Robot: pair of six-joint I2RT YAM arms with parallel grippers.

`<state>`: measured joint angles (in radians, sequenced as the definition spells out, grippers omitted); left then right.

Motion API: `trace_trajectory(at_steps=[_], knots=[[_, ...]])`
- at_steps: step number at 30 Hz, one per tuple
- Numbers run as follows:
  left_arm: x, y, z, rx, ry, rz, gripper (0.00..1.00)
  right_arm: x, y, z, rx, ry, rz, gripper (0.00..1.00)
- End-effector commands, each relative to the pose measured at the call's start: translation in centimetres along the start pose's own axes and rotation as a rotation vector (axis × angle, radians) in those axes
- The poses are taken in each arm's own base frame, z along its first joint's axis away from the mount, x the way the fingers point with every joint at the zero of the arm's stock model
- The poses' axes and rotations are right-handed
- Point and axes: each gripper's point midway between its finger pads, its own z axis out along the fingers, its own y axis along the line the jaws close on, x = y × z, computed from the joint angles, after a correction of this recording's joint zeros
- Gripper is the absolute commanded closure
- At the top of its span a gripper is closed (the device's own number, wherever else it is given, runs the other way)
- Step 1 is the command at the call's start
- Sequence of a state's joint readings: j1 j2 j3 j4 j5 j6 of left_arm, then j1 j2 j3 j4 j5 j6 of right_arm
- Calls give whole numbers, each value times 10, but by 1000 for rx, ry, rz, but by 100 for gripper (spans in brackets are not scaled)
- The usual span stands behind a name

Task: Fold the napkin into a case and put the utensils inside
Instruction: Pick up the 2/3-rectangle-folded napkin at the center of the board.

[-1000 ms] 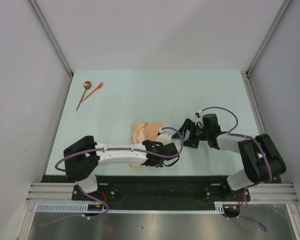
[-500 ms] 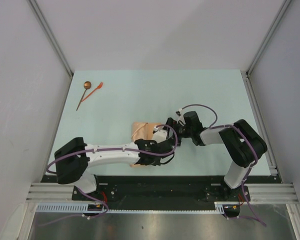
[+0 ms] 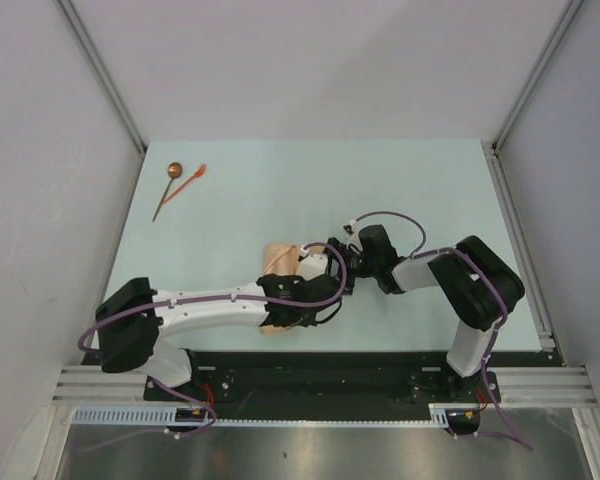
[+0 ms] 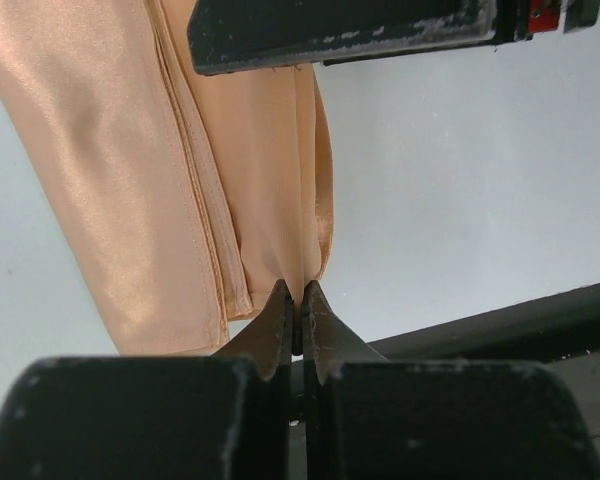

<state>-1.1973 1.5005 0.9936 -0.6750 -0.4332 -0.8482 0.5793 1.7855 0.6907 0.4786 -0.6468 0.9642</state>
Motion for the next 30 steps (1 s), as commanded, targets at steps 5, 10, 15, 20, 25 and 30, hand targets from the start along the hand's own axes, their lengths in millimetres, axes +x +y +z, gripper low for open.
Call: trace_trajectory(at_steps=[5, 10, 15, 20, 25, 30], knots=[[-4, 6, -9, 17, -19, -25, 100, 4, -10, 16, 9, 7, 36, 15], [-4, 6, -11, 29, -20, -31, 100, -1, -16, 21, 1, -4, 22, 18], [-3, 3, -10, 48, -17, -30, 100, -14, -26, 23, -1, -33, -2, 26], [1, 3, -8, 56, -13, -28, 100, -30, -26, 25, -8, -54, -43, 43], [0, -3, -9, 106, -16, -31, 100, -35, -18, 28, -6, -51, -98, 69], [-4, -8, -11, 189, -42, -50, 100, -37, -14, 31, 47, -47, -146, 86]])
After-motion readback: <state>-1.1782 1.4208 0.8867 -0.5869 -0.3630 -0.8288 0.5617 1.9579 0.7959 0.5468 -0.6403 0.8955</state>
